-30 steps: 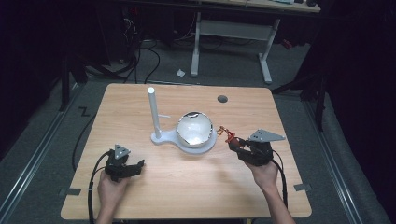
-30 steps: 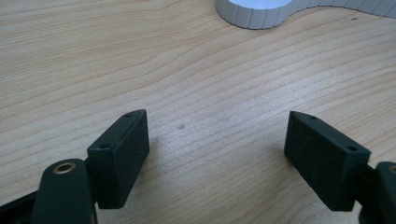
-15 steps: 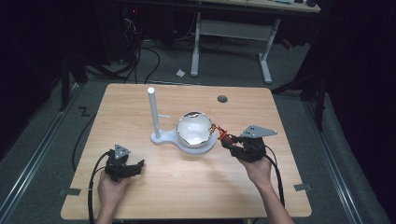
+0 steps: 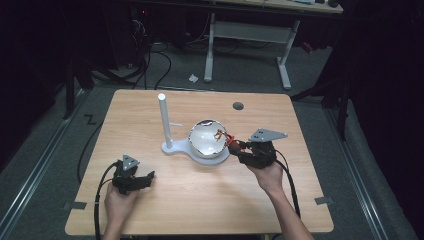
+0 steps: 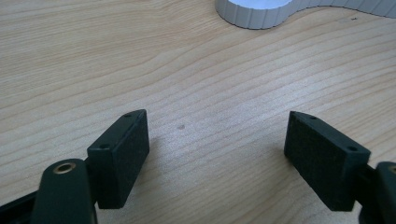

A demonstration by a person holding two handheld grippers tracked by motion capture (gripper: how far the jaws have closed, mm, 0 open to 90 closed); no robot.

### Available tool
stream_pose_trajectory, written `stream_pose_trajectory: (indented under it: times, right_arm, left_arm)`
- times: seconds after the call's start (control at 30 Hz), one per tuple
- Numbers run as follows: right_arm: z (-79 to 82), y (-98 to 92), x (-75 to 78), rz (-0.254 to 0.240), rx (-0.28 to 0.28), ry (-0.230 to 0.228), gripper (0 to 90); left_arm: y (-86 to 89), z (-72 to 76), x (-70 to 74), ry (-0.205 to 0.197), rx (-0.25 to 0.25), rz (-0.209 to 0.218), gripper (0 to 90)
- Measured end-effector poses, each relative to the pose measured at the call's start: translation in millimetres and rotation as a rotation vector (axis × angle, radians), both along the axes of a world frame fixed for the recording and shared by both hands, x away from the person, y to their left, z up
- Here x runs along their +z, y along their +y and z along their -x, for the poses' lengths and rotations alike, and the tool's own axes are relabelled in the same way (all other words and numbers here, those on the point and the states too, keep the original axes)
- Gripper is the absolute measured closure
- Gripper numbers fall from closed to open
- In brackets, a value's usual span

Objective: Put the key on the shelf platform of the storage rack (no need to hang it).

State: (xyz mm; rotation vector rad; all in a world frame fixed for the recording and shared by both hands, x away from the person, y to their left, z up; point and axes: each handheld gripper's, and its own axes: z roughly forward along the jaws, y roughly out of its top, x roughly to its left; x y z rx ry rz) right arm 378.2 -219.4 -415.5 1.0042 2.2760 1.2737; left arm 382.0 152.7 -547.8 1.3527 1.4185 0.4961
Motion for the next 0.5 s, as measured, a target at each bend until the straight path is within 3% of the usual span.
stream_pose_trajectory:
  times: [0.5]
  right_arm:
    - [-22.4, 22.5, -3.4, 0.004, 0.039, 0.054, 64.9]
  left_arm:
    - [0.0, 0.0, 0.0, 0.000, 0.000, 0.000, 22.4]
